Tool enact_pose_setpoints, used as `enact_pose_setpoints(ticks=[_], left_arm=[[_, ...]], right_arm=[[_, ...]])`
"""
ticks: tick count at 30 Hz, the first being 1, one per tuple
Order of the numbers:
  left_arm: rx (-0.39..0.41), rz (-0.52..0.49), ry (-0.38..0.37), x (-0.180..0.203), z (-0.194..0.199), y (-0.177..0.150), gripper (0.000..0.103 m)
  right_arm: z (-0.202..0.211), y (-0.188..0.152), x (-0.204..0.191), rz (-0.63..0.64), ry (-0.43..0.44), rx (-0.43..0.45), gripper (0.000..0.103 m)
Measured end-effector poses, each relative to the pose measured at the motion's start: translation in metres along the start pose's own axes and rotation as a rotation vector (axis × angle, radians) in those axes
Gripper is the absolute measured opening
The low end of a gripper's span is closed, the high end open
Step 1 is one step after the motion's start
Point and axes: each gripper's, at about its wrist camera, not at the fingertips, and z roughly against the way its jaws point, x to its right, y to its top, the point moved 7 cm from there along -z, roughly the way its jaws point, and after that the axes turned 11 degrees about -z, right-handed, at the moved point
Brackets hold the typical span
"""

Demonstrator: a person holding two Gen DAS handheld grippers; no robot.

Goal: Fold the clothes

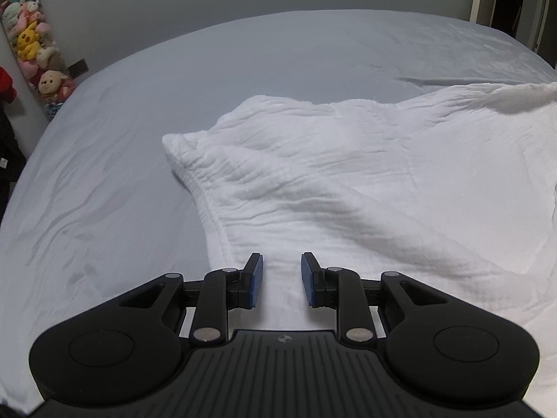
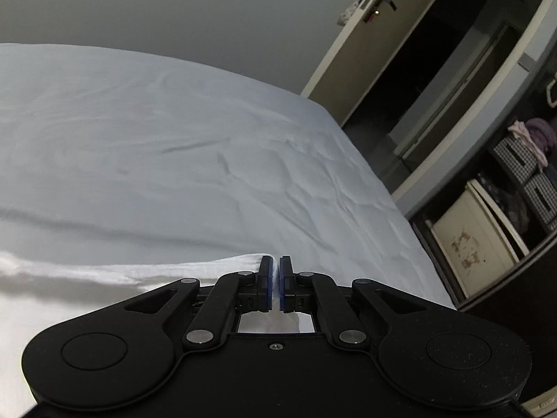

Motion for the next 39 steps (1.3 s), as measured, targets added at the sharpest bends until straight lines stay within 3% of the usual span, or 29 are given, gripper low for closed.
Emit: enact_pose_setpoints(ticks=[6, 10, 12, 14, 16, 20, 28, 34, 36, 39], left_arm=[[0.002, -0.003, -0.002, 0.000, -0.014, -0.004, 0.023], [0.019, 0.005, -0.010, -0.004, -0.014, -0.008, 0.023], [0.027, 0.018, -0.013, -0.006, -0.011, -0.008, 0.023], [0.038, 0.030, -0.010, -0.007, -0.006, -0.006, 0.024], [0.062, 0.047, 0.006, -0.012, 0.007, -0.005, 0.027], [0.089, 0.084, 0.018, -0.021, 0.039, -0.006, 0.033], [0.011, 0.109, -0.032, -0.021, 0.102, -0.037, 0.034], [-0.080, 0.168, -0.014, -0.021, 0.100, -0.085, 0.037], [-0.085, 0.254, -0.007, -0.028, 0.092, -0.105, 0.037], [-0.060, 0.386, -0.062, -0.029, 0.084, -0.121, 0.037]], right_arm=[[-0.064, 0.005, -0.030, 0.012, -0.002, -0.015, 0.002], [-0.082, -0.004, -0.038, -0.019, -0.005, -0.050, 0.003], [-0.083, -0.009, -0.035, -0.068, 0.000, -0.057, 0.013], [-0.079, -0.008, -0.031, -0.079, -0.018, -0.053, 0.046], [-0.069, -0.005, -0.023, -0.094, -0.038, -0.038, 0.050], [-0.032, 0.006, 0.000, -0.114, -0.057, -0.022, 0.053], [0.053, -0.018, 0.013, -0.126, 0.105, -0.137, 0.054], [0.138, -0.078, -0.009, -0.100, 0.306, -0.260, 0.054], [0.161, -0.097, -0.015, -0.083, 0.347, -0.288, 0.054], [0.202, -0.139, -0.028, -0.087, 0.454, -0.361, 0.054]])
